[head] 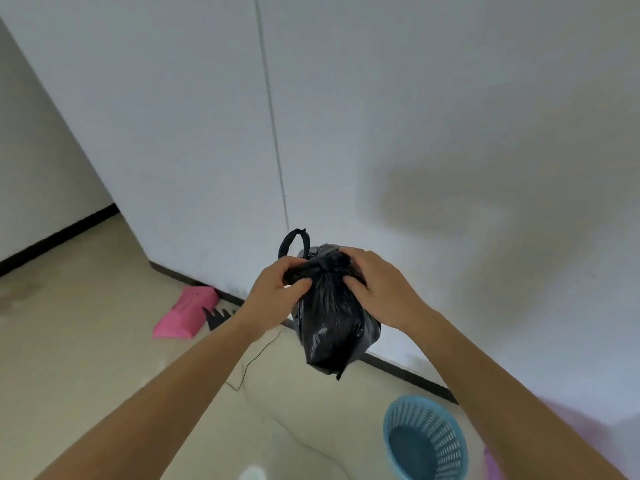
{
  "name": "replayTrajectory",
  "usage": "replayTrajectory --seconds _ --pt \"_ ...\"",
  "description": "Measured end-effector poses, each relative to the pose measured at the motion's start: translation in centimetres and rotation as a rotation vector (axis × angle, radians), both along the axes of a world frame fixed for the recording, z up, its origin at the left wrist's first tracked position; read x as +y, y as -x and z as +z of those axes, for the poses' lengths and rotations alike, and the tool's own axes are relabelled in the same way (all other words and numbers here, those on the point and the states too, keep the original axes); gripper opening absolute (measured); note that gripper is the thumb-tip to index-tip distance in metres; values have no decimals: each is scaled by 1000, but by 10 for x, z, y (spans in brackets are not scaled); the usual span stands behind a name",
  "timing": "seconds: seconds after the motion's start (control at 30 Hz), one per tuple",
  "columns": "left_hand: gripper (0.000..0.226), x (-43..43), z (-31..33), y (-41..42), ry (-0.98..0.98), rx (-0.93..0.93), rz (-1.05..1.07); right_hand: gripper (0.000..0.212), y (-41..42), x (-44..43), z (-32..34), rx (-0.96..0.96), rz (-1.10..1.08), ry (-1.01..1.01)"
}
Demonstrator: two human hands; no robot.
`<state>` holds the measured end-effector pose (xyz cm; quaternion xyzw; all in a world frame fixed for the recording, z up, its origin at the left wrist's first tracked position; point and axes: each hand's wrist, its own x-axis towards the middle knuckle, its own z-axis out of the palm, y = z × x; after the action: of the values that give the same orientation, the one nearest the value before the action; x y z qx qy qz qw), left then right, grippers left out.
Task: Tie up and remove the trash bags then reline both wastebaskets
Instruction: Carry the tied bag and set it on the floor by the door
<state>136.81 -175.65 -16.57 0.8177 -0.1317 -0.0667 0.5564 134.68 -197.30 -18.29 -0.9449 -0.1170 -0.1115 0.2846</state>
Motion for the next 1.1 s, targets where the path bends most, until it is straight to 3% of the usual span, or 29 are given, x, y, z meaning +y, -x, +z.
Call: replayTrajectory --seconds 0.27,0.5,0.6,0.83,1.1 --pt "24 251 19 11 56 -114 408 49 -74 258 36 -91 369 49" --pt "11 460 35 -1 93 -150 570 48 -125 482 51 -116 574 6" --pt "20 525 40 -19 156 -118 596 48 -149 551 56 -132 601 3" --pt "20 639 32 -104 80 -155 640 49 -239 670 50 -154 630 1" --pt "22 785 50 -262 -78 -231 609 52 -398 816 46 -199 623 -25"
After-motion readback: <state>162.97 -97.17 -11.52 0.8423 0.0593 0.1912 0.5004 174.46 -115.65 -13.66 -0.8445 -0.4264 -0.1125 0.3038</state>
